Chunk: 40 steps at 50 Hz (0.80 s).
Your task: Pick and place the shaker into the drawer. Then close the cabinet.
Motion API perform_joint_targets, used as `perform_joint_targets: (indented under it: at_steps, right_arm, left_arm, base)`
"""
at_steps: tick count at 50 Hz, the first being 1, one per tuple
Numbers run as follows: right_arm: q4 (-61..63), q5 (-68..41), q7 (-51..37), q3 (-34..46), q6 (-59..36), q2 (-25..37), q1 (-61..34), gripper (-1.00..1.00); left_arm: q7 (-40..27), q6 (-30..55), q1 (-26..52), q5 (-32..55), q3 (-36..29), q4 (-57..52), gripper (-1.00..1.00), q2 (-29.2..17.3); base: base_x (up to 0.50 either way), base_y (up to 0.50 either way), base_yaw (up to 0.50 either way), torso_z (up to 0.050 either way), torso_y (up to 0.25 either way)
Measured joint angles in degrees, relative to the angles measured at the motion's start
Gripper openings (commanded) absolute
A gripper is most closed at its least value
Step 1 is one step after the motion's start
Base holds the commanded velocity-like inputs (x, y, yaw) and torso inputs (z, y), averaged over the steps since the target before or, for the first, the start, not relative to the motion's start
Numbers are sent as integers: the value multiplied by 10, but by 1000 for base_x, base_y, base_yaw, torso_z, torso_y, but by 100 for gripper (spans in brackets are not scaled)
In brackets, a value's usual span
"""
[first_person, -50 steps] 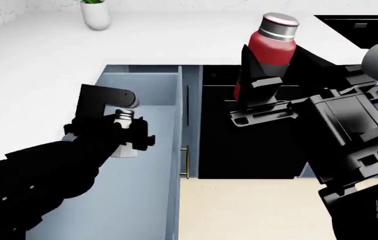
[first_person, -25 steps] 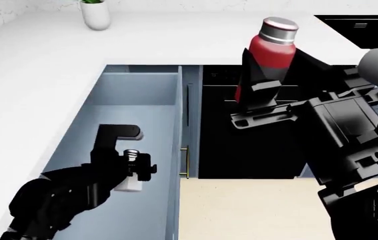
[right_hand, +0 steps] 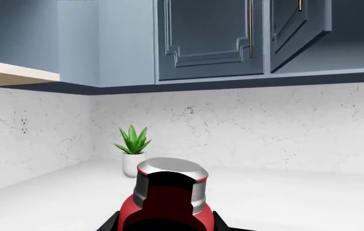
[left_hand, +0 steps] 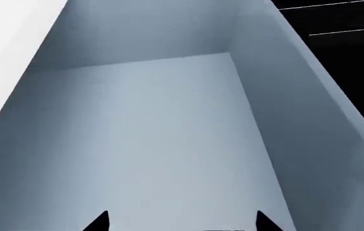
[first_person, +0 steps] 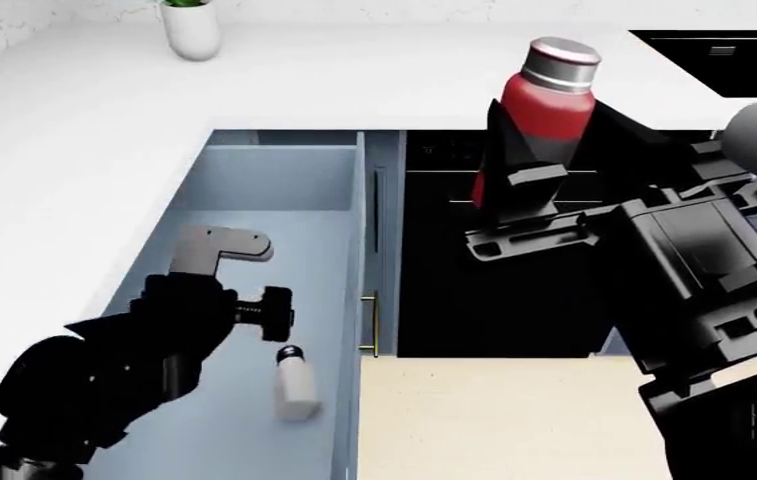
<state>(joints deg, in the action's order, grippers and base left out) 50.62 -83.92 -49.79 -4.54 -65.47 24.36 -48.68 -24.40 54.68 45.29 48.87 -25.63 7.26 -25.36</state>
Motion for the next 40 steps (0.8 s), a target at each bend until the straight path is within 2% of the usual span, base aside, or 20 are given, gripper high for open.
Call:
perform_joint_targets:
  at_steps: [5, 10, 23, 30, 40]
  right_arm:
    - [-1, -3, -4, 3, 1, 1, -4, -100]
    - [-2, -8, -10, 8, 1, 1, -10, -100]
    - [-14, -18, -15, 19, -5, 13, -21, -100]
    - [-39, -32, -9, 51, -32, 25, -57, -100]
    - [-63, -79, -7, 124, -79, 18, -126, -100]
  left_arm:
    - [-40, 50, 66, 10, 10, -76, 100, -17]
    - [-56, 105, 164, 25, 10, -121, 100, -19]
    - [30, 151, 452, -21, -86, -50, 100, 14]
    - [51, 175, 545, -26, -105, -33, 100, 33]
    - [50, 217, 633, -8, -88, -38, 100, 58]
  base:
    - [0, 0, 0, 0, 0]
    - [0, 0, 0, 0, 0]
    - [0, 0, 0, 0, 0]
    - [0, 0, 0, 0, 0]
    - [0, 0, 0, 0, 0]
